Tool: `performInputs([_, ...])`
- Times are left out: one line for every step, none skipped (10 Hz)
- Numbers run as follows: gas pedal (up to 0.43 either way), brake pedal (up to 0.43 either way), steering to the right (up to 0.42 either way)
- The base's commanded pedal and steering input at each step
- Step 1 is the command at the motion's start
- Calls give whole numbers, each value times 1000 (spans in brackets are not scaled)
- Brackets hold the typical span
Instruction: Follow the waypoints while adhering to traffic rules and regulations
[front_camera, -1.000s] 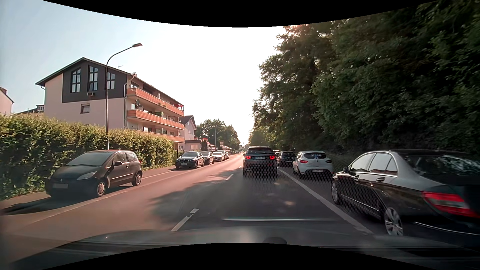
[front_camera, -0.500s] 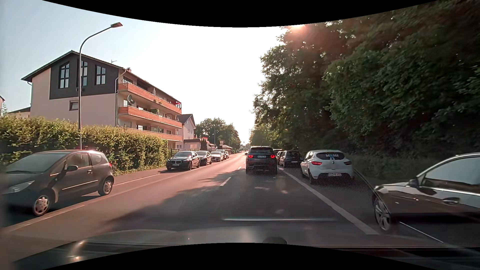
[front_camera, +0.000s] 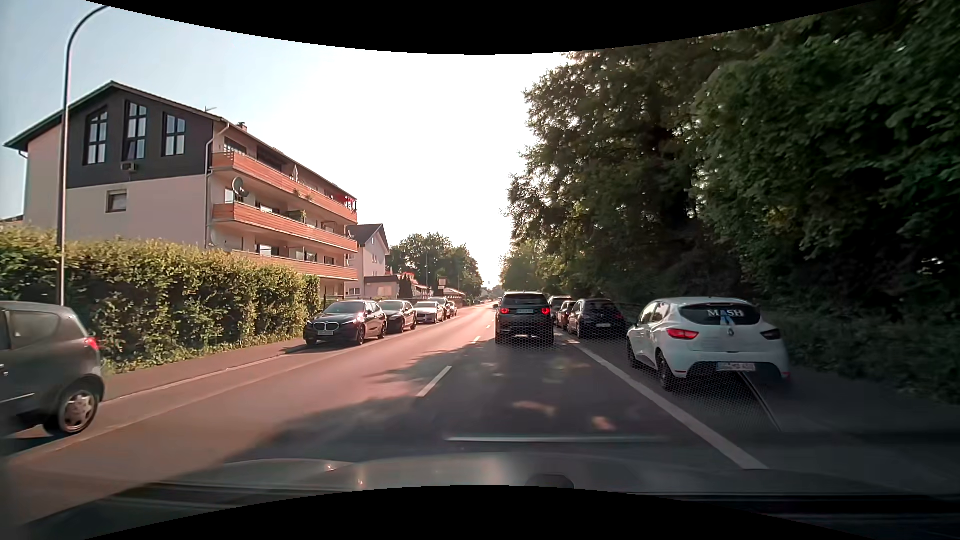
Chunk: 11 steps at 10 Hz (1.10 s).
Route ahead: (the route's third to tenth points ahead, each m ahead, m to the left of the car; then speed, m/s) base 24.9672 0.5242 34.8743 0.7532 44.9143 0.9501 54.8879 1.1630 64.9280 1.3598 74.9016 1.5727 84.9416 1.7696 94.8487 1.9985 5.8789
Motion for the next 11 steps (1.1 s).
performInputs([311, 0, -8])
performInputs([311, 0, -6])
performInputs([311, 0, -6])
performInputs([311, 0, -6])
performInputs([311, 0, -5])
performInputs([311, 0, -5])
performInputs([311, 0, -5])
performInputs([311, 0, -2])
performInputs([311, 0, -2])
performInputs([311, 0, -1])
performInputs([311, 0, -1])
